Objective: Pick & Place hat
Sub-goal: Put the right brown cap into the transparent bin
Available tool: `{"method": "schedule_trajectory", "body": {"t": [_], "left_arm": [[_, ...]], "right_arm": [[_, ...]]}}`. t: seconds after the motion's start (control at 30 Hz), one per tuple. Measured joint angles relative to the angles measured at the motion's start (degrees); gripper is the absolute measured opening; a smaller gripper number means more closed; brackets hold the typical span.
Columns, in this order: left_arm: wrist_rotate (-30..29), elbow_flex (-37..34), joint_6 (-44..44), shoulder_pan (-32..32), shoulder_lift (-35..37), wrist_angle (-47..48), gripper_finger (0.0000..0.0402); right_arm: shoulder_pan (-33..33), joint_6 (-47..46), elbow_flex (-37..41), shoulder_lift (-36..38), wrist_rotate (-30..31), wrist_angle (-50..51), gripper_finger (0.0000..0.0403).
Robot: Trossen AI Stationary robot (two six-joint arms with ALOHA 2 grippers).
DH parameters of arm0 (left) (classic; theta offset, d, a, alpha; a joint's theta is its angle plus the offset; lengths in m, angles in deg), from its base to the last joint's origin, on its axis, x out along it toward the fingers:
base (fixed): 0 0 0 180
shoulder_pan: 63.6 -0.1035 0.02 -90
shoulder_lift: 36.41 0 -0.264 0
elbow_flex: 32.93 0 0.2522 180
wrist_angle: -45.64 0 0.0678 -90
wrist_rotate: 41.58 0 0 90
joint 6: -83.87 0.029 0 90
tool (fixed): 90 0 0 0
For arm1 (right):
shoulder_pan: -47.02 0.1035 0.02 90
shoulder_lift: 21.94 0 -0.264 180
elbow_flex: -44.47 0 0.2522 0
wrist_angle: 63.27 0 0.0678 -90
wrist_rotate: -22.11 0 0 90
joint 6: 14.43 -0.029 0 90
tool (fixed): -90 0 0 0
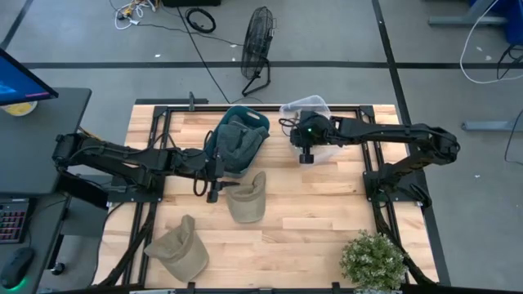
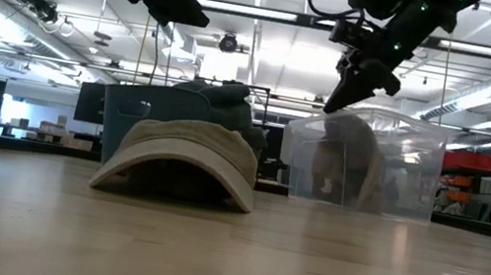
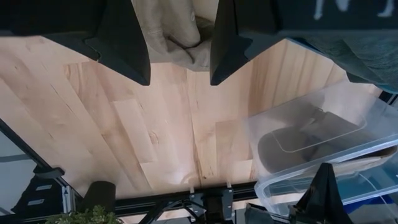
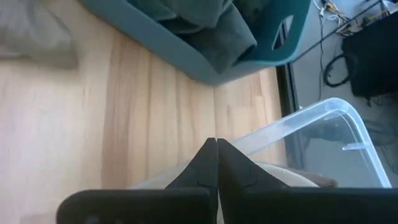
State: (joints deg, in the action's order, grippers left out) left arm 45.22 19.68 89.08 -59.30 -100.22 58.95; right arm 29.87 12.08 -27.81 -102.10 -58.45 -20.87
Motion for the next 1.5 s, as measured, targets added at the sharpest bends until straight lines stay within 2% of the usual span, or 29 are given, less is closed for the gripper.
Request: {"method": "schedule_trajectory", "body": {"t": [0.4,0.7,0.97,1.17,1.37,1.5], "left_arm": [[0.00,0.00,-0.01,0.00,0.00,0.02,0.0172],[-0.01,0.00,-0.04,0.00,0.00,0.03,0.0172],[-0.02,0.00,-0.02,0.00,0.00,0.11,0.0172],[-0.01,0.00,-0.02,0.00,0.01,0.33,0.0172],[0.00,0.00,-1.94,0.00,0.01,0.33,0.0172],[0.01,0.00,-6.88,0.22,0.02,1.45,0.0172]], "right_arm": [[-0.04,-1.98,0.20,5.39,2.00,7.13,0.0000],[-0.05,-3.57,0.12,3.57,3.21,9.38,0.0000],[-0.07,-4.26,0.16,-0.54,3.15,18.27,0.0000],[-0.05,-3.16,0.04,0.65,5.65,16.95,0.0000],[1.81,-5.26,-5.33,3.12,6.63,18.62,0.0000],[5.79,-7.26,-10.03,3.45,3.50,18.29,0.0000]]}}
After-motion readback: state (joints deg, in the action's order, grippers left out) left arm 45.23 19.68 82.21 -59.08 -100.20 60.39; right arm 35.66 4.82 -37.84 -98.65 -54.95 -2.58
